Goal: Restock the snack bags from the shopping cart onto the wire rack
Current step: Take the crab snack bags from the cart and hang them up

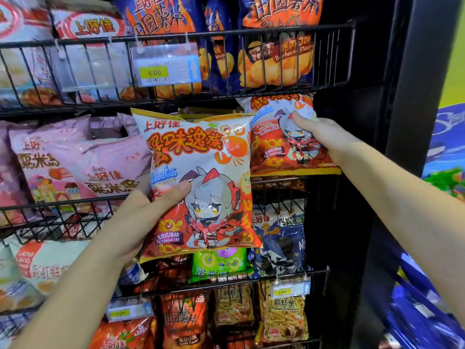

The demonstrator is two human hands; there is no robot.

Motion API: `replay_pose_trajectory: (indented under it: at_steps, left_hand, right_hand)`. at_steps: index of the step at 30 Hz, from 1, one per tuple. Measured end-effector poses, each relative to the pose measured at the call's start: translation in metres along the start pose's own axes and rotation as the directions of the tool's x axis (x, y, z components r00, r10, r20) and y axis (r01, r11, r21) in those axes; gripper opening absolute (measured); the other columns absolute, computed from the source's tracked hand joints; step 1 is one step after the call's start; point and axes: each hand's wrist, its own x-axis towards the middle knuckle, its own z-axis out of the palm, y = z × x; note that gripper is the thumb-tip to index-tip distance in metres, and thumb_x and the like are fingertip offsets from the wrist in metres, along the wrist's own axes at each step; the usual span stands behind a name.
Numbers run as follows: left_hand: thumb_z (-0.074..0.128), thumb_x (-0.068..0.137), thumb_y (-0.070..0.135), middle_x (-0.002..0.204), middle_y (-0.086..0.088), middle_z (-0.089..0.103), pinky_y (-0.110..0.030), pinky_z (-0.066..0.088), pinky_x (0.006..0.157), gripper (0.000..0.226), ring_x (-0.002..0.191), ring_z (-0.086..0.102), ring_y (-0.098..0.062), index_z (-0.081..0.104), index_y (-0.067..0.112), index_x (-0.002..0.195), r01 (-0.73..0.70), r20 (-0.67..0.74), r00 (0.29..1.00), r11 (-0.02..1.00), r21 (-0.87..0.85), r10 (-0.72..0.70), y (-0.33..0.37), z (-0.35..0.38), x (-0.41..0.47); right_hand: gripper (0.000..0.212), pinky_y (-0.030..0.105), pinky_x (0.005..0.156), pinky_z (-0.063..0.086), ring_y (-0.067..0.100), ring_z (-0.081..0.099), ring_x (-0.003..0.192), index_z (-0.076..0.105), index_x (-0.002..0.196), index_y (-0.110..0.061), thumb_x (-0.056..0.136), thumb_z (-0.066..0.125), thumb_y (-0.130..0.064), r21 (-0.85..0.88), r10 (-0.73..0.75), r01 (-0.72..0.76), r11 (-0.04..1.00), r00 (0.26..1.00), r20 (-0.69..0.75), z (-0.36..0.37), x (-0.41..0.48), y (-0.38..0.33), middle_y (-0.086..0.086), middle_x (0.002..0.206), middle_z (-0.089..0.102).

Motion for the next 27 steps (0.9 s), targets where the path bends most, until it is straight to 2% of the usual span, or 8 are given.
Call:
replay_pose_trajectory:
  at_steps: [3, 6, 9, 11, 18, 21, 24, 27]
  left_hand:
    - [0.1, 0.029, 0.062, 0.115, -0.004, 0.078, -0.03, 0.063, 0.069, 0.102, 0.096, 0.078, -0.026, 0.065, 0.033, 0.121, -0.005, 0.02, 1.0, 1.0, 0.014, 0.005, -0.003, -0.001, 0.001]
    - [0.099, 0.029, 0.063, 0.115, -0.004, 0.078, -0.031, 0.063, 0.068, 0.104, 0.096, 0.078, -0.027, 0.066, 0.033, 0.122, 0.004, 0.031, 1.0, 1.0, 0.011, -0.004, -0.004, -0.001, 0.001]
    - [0.099, 0.028, 0.062, 0.113, -0.002, 0.079, -0.03, 0.063, 0.067, 0.086, 0.093, 0.079, -0.025, 0.073, 0.042, 0.108, 0.002, 0.051, 0.999, 1.0, -0.003, -0.002, -0.008, 0.0, 0.002]
    - [0.1, 0.026, 0.062, 0.111, -0.002, 0.079, -0.03, 0.063, 0.066, 0.082, 0.091, 0.079, -0.024, 0.075, 0.044, 0.103, 0.016, 0.057, 0.998, 1.0, -0.01, -0.015, -0.011, 0.0, 0.002]
    - [0.101, 0.025, 0.059, 0.114, -0.005, 0.078, -0.03, 0.063, 0.069, 0.105, 0.096, 0.078, -0.024, 0.068, 0.03, 0.12, 0.02, 0.042, 0.999, 0.999, -0.039, -0.019, -0.02, 0.006, 0.004]
    - [0.101, 0.034, 0.056, 0.113, -0.003, 0.079, -0.028, 0.062, 0.066, 0.096, 0.092, 0.079, -0.022, 0.067, 0.031, 0.12, 0.022, 0.054, 0.998, 0.999, -0.046, -0.02, -0.022, 0.008, 0.0]
    - [0.096, 0.053, 0.045, 0.116, -0.004, 0.078, -0.029, 0.063, 0.065, 0.077, 0.09, 0.079, -0.022, 0.066, 0.03, 0.123, 0.051, 0.061, 0.997, 0.997, -0.065, -0.047, -0.023, 0.006, -0.005]
    - [0.101, 0.028, 0.059, 0.114, -0.004, 0.079, -0.031, 0.063, 0.065, 0.101, 0.092, 0.079, -0.024, 0.069, 0.032, 0.119, 0.04, 0.054, 0.998, 0.998, -0.046, -0.037, -0.024, 0.002, -0.008]
  right_hand:
    - [0.043, 0.035, 0.096, 0.055, 0.01, 0.076, 0.095, 0.071, 0.121, -0.026, 0.092, 0.067, -0.059, -0.009, -0.146, 0.146, 0.989, 0.989, 0.03, 0.0, 0.004, 0.002, -0.009, 0.105, 0.079]
    - [0.041, 0.036, 0.097, 0.056, 0.011, 0.076, 0.097, 0.07, 0.123, -0.026, 0.094, 0.066, -0.056, 0.02, -0.176, 0.176, 0.984, 0.984, 0.014, 0.005, 0.003, 0.0, -0.008, 0.107, 0.079]
    - [0.043, 0.04, 0.105, 0.052, 0.012, 0.074, 0.107, 0.07, 0.125, -0.026, 0.095, 0.065, -0.056, 0.013, -0.209, 0.209, 0.978, 0.978, 0.003, 0.005, 0.007, 0.006, -0.008, 0.114, 0.077]
    - [0.047, 0.04, 0.109, 0.049, 0.01, 0.072, 0.11, 0.069, 0.127, -0.026, 0.094, 0.065, -0.058, 0.007, -0.231, 0.231, 0.973, 0.973, -0.013, 0.007, 0.008, 0.01, -0.009, 0.117, 0.076]
    - [0.078, 0.043, 0.109, 0.049, 0.011, 0.068, 0.118, 0.061, 0.134, -0.028, 0.077, 0.068, -0.08, -0.07, -0.291, 0.29, 0.954, 0.957, -0.008, 0.003, 0.022, 0.02, -0.011, 0.126, 0.072]
    - [0.067, 0.044, 0.107, 0.051, 0.014, 0.069, 0.118, 0.052, 0.141, -0.022, 0.09, 0.069, -0.061, -0.124, -0.321, 0.323, 0.938, 0.946, 0.036, 0.002, 0.019, 0.025, -0.006, 0.128, 0.071]
    - [0.061, 0.037, 0.105, 0.052, 0.008, 0.068, 0.115, 0.046, 0.143, -0.024, 0.093, 0.072, -0.047, -0.132, -0.233, 0.237, 0.963, 0.972, 0.046, 0.002, 0.009, 0.021, -0.011, 0.126, 0.07]
    - [0.044, 0.035, 0.104, 0.052, 0.006, 0.069, 0.109, 0.057, 0.132, -0.024, 0.093, 0.074, -0.038, -0.145, -0.179, 0.187, 0.972, 0.982, 0.068, -0.005, 0.012, 0.023, -0.01, 0.119, 0.073]
